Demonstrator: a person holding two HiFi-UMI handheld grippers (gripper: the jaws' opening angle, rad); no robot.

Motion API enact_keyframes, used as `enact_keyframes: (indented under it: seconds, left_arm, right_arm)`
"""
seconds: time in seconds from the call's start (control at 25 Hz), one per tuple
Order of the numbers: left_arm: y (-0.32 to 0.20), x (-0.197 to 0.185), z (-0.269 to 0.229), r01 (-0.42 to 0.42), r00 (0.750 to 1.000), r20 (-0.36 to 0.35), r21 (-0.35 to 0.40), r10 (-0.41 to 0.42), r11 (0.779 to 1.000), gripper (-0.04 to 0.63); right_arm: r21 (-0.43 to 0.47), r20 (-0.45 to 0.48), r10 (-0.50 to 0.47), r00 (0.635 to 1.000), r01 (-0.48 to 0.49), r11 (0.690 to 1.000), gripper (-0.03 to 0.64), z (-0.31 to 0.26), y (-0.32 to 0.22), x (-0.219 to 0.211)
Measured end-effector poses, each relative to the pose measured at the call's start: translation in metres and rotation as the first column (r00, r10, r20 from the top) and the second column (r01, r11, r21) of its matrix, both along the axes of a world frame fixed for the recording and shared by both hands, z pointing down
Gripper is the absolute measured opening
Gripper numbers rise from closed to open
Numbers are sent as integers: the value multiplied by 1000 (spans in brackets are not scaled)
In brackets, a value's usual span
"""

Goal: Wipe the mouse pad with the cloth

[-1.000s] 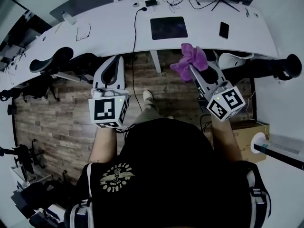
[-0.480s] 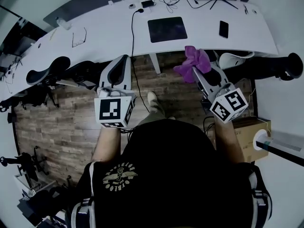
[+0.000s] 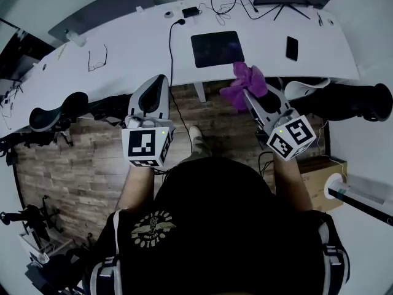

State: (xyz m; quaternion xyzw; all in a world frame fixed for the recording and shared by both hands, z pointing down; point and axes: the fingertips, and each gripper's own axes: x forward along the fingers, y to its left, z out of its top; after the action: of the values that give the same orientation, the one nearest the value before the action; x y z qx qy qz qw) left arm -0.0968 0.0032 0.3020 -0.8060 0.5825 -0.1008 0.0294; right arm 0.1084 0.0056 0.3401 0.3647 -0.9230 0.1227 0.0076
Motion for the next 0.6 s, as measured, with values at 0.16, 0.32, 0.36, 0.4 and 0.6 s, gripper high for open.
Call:
enact_keyframes:
  seconds: [0.16, 0.32, 0.36, 0.4, 0.6]
  left_arm:
    - [-31, -14, 4, 4, 1000, -5, -10, -4, 1000, 3]
    - [-57, -25, 4, 0, 1000, -4, -9, 0, 1000, 2]
    - [-63, -28, 5, 1, 1000, -4, -11, -1, 1000, 3]
    - [-69, -31, 6, 3, 1000, -6, -15, -3, 1000, 2]
    - [-92, -46, 24, 14, 1000, -13, -48, -15, 999, 3]
  right_arm:
    - [-11, 6, -6, 1000, 6, 1000, 110, 3, -28, -14]
    - [-20, 2, -14, 1000, 14, 1000, 110, 1, -53, -27]
    - [-23, 0, -17, 1000, 17, 1000, 109, 1, -58, -31]
    - [-26, -1, -22, 1000, 22, 999, 109, 2, -63, -35]
    - [-61, -2, -48, 999, 48, 997, 109, 17, -87, -51]
